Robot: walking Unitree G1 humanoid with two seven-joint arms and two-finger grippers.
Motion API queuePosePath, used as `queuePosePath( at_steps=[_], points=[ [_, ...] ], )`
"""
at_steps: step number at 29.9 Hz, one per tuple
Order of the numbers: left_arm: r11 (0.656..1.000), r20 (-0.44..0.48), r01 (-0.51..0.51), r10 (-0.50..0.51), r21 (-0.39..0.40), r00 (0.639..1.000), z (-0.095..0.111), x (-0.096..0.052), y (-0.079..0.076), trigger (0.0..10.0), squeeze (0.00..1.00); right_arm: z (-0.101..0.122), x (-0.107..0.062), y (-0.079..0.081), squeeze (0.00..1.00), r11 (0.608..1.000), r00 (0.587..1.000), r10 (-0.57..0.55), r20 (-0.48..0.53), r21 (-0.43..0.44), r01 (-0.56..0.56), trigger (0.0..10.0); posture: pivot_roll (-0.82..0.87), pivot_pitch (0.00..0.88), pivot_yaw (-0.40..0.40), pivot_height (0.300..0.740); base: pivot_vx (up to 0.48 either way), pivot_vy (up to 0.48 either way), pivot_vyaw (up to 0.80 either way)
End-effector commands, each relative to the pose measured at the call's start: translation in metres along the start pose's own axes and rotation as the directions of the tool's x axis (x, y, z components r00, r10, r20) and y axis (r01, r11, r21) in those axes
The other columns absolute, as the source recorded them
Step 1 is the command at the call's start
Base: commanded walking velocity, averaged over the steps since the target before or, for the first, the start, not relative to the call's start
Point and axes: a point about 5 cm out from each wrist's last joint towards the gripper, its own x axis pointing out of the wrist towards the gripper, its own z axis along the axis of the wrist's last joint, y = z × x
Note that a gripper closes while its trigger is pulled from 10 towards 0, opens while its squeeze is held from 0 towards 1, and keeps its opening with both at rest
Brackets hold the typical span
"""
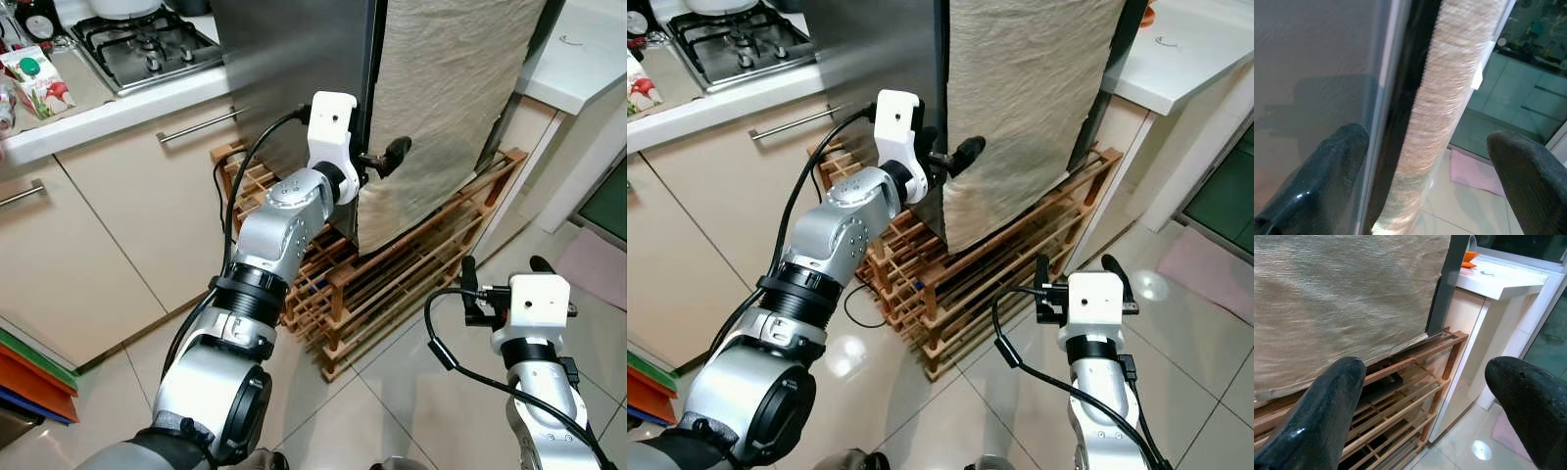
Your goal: Restocking fridge
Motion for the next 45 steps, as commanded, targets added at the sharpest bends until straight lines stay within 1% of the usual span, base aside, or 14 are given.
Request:
queuePosePath(
  at_steps=[1,2,6,9,11,15,22,25,28,30,31,34,36,45],
  points=[
    [1.0,0.003,0.027,-0.027,-0.006,1.0,0.003,0.005,-0.01,10.0,0.0,0.002,-0.001,0.001,0.0,1.0,1.0,0.002,-0.001,0.004,-0.002,10.0,-0.21,0.066,0.047,0.74,0.0,0.0,0.0],
    [0.999,0.005,0.046,-0.046,-0.007,0.999,0.003,0.007,-0.015,10.0,0.0,0.001,-0.001,0.001,0.0,1.0,1.0,0.002,-0.002,0.005,-0.002,10.0,-0.21,0.066,0.047,0.74,0.0,0.0,0.0],
    [0.976,0.026,0.218,-0.218,-0.01,0.976,0.006,0.011,-0.053,10.0,0.0,0.002,-0.001,0.003,0.0,1.0,1.0,0.003,-0.004,0.008,-0.003,10.0,-0.21,0.07,0.051,0.74,0.0,0.0,0.0],
    [0.954,0.036,0.301,-0.301,-0.001,0.953,0.006,0.011,-0.073,10.0,0.0,0.002,-0.001,0.003,0.0,1.0,1.0,0.003,-0.004,0.01,-0.003,10.0,-0.21,0.071,0.053,0.74,0.0,0.0,0.0],
    [0.943,0.044,0.332,-0.332,-0.001,0.942,0.008,0.01,-0.08,10.0,0.0,0.002,-0.001,0.004,0.0,1.0,1.0,0.003,-0.004,0.011,-0.002,10.0,-0.22,0.07,0.055,0.74,0.0,0.0,0.0],
    [0.936,0.057,0.351,-0.35,-0.004,0.935,0.012,0.01,-0.083,10.0,0.0,0.001,-0.002,0.003,0.0,1.0,1.0,-0.002,-0.006,0.011,0.002,10.0,-0.22,0.071,0.058,0.74,0.0,0.0,0.0],
    [0.969,0.038,0.247,-0.248,0.021,0.968,0.01,0.023,-0.074,10.0,0.0,-0.001,-0.003,0.005,0.0,1.0,1.0,-0.002,-0.01,0.015,0.003,10.0,-0.22,0.072,0.068,0.74,0.0,0.0,0.0],
    [0.973,0.033,0.231,-0.232,0.018,0.972,0.01,0.026,-0.077,10.0,0.0,-0.001,-0.002,0.006,0.0,1.0,1.0,-0.002,-0.01,0.016,0.002,10.0,-0.22,0.074,0.069,0.74,0.0,0.0,0.0],
    [0.97,0.03,0.244,-0.244,0.011,0.969,0.009,0.029,-0.087,10.0,0.0,-0.001,-0.001,0.008,0.0,1.0,1.0,0.0,-0.01,0.018,0.001,10.0,-0.22,0.073,0.069,0.74,0.0,0.0,0.0],
    [0.953,0.02,0.302,-0.302,0.007,0.953,0.006,0.029,-0.097,10.0,0.0,0.0,0.0,0.009,0.0,1.0,1.0,0.0,-0.008,0.02,0.0,10.0,-0.22,0.074,0.07,0.74,0.0,0.0,0.0],
    [0.936,0.02,0.352,-0.352,0.012,0.936,0.004,0.028,-0.105,10.0,0.0,0.0,0.0,0.009,0.0,1.0,1.0,-0.001,-0.007,0.021,0.001,10.0,-0.22,0.074,0.069,0.74,0.0,0.0,0.0],
    [0.856,0.046,0.516,-0.516,0.014,0.855,0.006,0.02,-0.128,10.0,0.0,0.001,0.001,0.009,0.0,1.0,1.0,-0.002,-0.005,0.022,0.002,10.0,-0.22,0.075,0.066,0.74,0.0,0.0,0.0],
    [0.824,0.06,0.566,-0.565,0.012,0.823,0.008,0.016,-0.134,10.0,0.0,0.001,0.002,0.009,0.0,1.0,1.0,-0.001,-0.005,0.023,0.001,10.0,-0.22,0.075,0.066,0.74,0.0,0.0,0.0],
    [0.818,0.083,0.575,-0.575,0.025,0.814,0.012,0.014,-0.134,10.0,0.0,0.001,0.004,0.01,0.0,1.0,1.0,0.004,-0.001,0.024,-0.004,10.0,-0.21,0.068,0.062,0.74,0.0,0.0,0.0]
  ],
)
